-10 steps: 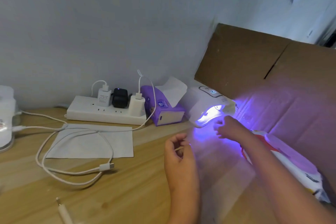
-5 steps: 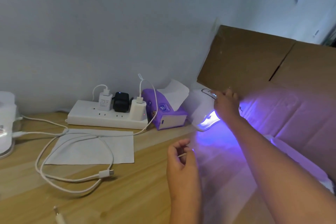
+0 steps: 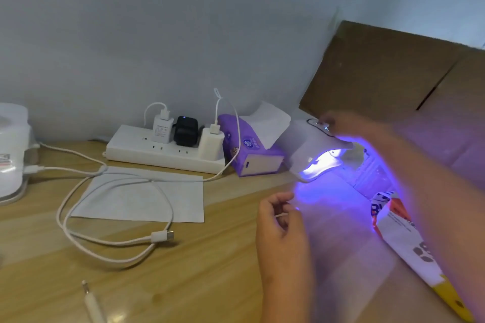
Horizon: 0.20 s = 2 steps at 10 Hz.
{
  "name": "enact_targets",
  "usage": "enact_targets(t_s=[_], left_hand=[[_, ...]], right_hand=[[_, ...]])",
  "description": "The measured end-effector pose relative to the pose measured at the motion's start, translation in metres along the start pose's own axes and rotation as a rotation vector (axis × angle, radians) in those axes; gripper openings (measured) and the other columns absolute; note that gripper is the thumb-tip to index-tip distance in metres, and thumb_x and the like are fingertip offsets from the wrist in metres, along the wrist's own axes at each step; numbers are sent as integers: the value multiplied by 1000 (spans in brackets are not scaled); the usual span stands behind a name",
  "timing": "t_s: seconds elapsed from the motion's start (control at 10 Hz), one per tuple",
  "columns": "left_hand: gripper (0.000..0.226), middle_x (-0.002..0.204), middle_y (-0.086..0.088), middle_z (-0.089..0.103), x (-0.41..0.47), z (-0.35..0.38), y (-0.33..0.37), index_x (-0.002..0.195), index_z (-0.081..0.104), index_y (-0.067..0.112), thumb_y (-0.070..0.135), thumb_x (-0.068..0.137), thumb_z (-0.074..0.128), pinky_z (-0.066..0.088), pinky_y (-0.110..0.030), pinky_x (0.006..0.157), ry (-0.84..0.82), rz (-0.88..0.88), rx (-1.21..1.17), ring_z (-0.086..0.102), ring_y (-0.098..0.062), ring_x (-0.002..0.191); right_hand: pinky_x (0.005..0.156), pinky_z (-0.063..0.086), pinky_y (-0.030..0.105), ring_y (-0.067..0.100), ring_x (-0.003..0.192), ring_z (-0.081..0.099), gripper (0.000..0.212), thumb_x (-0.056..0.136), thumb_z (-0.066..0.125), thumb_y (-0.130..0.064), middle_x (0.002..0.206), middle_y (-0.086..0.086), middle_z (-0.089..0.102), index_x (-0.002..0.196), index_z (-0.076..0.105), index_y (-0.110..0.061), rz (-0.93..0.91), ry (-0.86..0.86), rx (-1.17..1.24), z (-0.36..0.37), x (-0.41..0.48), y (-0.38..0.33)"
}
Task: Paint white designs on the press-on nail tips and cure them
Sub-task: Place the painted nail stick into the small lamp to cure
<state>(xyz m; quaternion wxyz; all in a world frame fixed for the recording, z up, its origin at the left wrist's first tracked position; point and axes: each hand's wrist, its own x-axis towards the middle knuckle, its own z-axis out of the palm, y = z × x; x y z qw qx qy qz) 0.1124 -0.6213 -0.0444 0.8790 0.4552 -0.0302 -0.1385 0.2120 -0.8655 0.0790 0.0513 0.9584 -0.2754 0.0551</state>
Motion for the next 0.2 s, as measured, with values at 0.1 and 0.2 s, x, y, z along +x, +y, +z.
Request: enact_targets(t_s=[0.1,0.2], left_hand=[[29,62,12,54,0,2,-4,86,62,25,-2,92,53,36,-9,47,9,-1,11,42,2,46],[29,73,1,53,-4,8,-5,86,61,29,1,91,53,39,-16,54,-17,-54,57,43,-3,53]], right_hand=[[84,39,27,30,120,51,42,89,46,5,133,14,56,126,60,-10,-22,-15,-109,-5,6,-9],[92,40,31,33,122,50,34,96,43,0,133,17,56,127,59,-3,-26,6,-220,-1,16,-8]])
